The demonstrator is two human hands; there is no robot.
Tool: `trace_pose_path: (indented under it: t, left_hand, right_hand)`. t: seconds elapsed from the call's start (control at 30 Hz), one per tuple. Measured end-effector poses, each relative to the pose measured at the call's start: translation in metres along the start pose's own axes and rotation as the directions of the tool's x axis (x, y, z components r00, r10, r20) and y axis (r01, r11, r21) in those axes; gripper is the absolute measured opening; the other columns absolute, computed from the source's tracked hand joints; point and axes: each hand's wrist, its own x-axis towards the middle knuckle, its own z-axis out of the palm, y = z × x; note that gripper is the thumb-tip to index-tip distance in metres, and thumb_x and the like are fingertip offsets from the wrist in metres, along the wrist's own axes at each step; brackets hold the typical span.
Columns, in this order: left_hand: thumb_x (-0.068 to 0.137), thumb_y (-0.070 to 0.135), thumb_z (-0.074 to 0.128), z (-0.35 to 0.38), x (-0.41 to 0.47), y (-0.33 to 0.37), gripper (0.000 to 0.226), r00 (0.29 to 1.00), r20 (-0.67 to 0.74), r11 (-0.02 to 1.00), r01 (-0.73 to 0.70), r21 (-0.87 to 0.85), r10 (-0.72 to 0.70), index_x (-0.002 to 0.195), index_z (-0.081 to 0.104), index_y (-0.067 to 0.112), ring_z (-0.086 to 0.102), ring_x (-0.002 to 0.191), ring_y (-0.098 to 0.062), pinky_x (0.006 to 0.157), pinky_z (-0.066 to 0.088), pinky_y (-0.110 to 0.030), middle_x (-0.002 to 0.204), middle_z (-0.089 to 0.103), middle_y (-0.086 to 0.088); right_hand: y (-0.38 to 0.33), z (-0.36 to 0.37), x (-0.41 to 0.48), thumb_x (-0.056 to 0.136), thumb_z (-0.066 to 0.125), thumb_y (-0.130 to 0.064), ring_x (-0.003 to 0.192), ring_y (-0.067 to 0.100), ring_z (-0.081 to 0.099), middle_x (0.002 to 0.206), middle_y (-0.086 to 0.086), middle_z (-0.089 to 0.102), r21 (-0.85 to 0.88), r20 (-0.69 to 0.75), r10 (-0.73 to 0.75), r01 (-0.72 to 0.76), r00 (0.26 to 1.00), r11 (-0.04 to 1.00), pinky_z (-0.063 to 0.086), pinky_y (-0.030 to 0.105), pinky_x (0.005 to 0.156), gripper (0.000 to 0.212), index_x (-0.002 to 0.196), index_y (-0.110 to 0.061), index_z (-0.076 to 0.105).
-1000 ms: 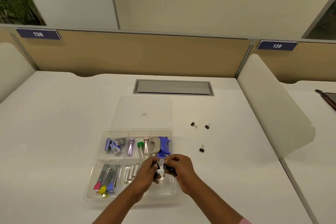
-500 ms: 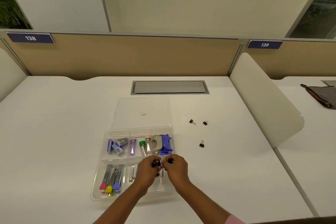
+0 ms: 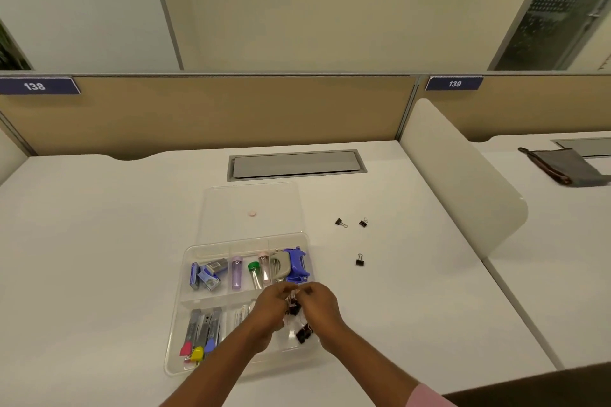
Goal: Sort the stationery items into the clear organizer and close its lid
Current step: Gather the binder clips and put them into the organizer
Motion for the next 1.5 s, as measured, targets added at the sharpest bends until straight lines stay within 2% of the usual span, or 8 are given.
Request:
trace_pose_path:
  t: [0.2,0.37,0.5,0.63,1.03,1.2,1.33,1.5]
  left_hand:
    - [0.095,0.008,0.049,-0.008,0.0,0.005,0.036,0.995,0.071,0.994,-0.072,0.078,0.066,0.128,0.053,0.02,0.057,0.114,-0.02,0.097,0.048,-0.04,0.126,0.06,-0.003]
    - [0.094,0.013,0.05,-0.006,0.009,0.026,0.018,0.988,-0.022,0.97,-0.148,0.192,0.155,0.11,0.059,0.016,0.068,0.088,-0.022,0.078,0.055,-0.037,0.1,0.068,-0.006]
    - [0.093,0.012,0.049,0.003,0.022,0.043,0.016,0.975,-0.013,0.947,-0.214,0.238,0.224,0.104,0.06,0.014,0.066,0.076,-0.016,0.059,0.05,-0.023,0.093,0.07,-0.008]
    - [0.095,0.02,0.051,0.017,0.043,0.057,0.015,0.961,0.081,0.92,-0.276,0.28,0.264,0.105,0.06,0.014,0.066,0.071,-0.015,0.064,0.052,-0.028,0.092,0.07,-0.01]
    - [0.086,0.002,0.056,0.067,0.131,0.096,0.021,0.937,0.15,0.842,-0.35,0.41,0.317,0.104,0.064,0.011,0.066,0.072,-0.014,0.063,0.048,-0.018,0.079,0.068,-0.003]
    - [0.083,0.006,0.067,0.081,0.171,0.099,0.014,0.922,0.067,0.806,-0.367,0.465,0.382,0.095,0.067,0.013,0.062,0.075,-0.007,0.064,0.043,-0.007,0.078,0.067,0.005]
    - [0.078,0.008,0.074,0.087,0.201,0.098,0.016,0.923,0.01,0.8,-0.339,0.496,0.385,0.092,0.068,0.013,0.065,0.081,-0.014,0.08,0.055,-0.032,0.086,0.071,-0.001]
    - [0.079,0.024,0.075,0.09,0.23,0.1,0.029,0.911,-0.043,0.666,-0.267,0.697,0.41,0.105,0.067,0.017,0.061,0.097,-0.025,0.082,0.052,-0.038,0.1,0.07,-0.004]
  right_hand:
    - [-0.001,-0.008,-0.001,0.089,0.053,-0.014,0.078,0.01,0.063,0.088,-0.002,0.067,0.09,-0.06,0.004,0.001,0.998,0.996,0.049,0.019,0.06,0.014,0.092,-0.02,0.066]
    - [-0.006,-0.024,0.0,0.081,0.054,-0.005,0.076,0.022,0.065,0.085,0.012,0.071,0.246,-0.144,0.004,0.032,0.99,0.969,0.058,0.043,0.081,0.02,0.075,-0.02,0.067]
    - [-0.001,-0.044,0.008,0.081,0.055,-0.001,0.072,0.021,0.068,0.081,0.014,0.071,0.392,-0.2,0.039,0.043,0.979,0.919,0.061,0.038,0.076,0.018,0.084,-0.012,0.068]
    - [0.002,-0.067,0.024,0.082,0.057,0.001,0.068,0.02,0.066,0.08,0.013,0.07,0.435,-0.259,0.075,0.047,0.963,0.899,0.059,0.033,0.071,0.015,0.085,-0.009,0.068]
    - [0.016,-0.12,0.088,0.077,0.067,-0.005,0.08,0.024,0.068,0.079,0.006,0.072,0.277,-0.369,0.139,-0.034,0.919,0.96,0.057,0.042,0.081,0.011,0.087,-0.009,0.07]
    - [0.022,-0.127,0.116,0.076,0.077,-0.008,0.062,0.008,0.066,0.069,-0.003,0.066,0.155,-0.361,0.14,-0.088,0.922,0.984,0.055,0.032,0.075,0.02,0.095,-0.009,0.069]
    - [0.031,-0.126,0.134,0.074,0.081,-0.014,0.086,0.014,0.062,0.093,0.002,0.063,-0.043,-0.314,0.069,-0.087,0.947,0.995,0.047,0.025,0.076,0.035,0.105,-0.01,0.067]
    - [0.04,-0.12,0.144,0.08,0.076,-0.021,0.106,0.018,0.057,0.115,0.003,0.057,-0.277,-0.233,0.004,-0.07,0.972,0.958,0.044,0.023,0.083,0.045,0.122,-0.017,0.059]
